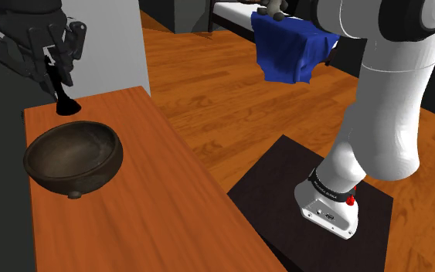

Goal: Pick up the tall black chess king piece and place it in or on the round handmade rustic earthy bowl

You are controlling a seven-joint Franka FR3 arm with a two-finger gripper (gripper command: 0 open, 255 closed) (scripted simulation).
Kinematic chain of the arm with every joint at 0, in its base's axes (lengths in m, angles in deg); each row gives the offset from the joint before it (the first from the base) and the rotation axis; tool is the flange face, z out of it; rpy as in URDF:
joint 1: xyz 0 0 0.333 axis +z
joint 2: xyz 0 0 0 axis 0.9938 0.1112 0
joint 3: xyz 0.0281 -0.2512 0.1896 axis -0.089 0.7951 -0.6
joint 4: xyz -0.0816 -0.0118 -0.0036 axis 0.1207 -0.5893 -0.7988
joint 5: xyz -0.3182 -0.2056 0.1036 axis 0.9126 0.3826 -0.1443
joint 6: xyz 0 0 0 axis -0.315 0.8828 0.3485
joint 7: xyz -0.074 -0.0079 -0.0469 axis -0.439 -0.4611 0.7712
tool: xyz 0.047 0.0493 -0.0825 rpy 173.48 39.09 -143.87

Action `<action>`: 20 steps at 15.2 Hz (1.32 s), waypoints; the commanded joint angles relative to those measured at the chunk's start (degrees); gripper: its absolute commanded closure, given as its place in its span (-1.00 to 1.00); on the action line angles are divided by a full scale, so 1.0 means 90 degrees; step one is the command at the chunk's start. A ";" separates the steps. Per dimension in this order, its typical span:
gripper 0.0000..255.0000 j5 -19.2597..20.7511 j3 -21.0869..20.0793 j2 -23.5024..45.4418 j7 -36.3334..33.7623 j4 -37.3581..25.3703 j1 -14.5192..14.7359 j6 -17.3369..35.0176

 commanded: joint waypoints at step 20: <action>1.00 0.0136 0.0014 0.0132 -0.0360 0.1165 0.0013 0.1234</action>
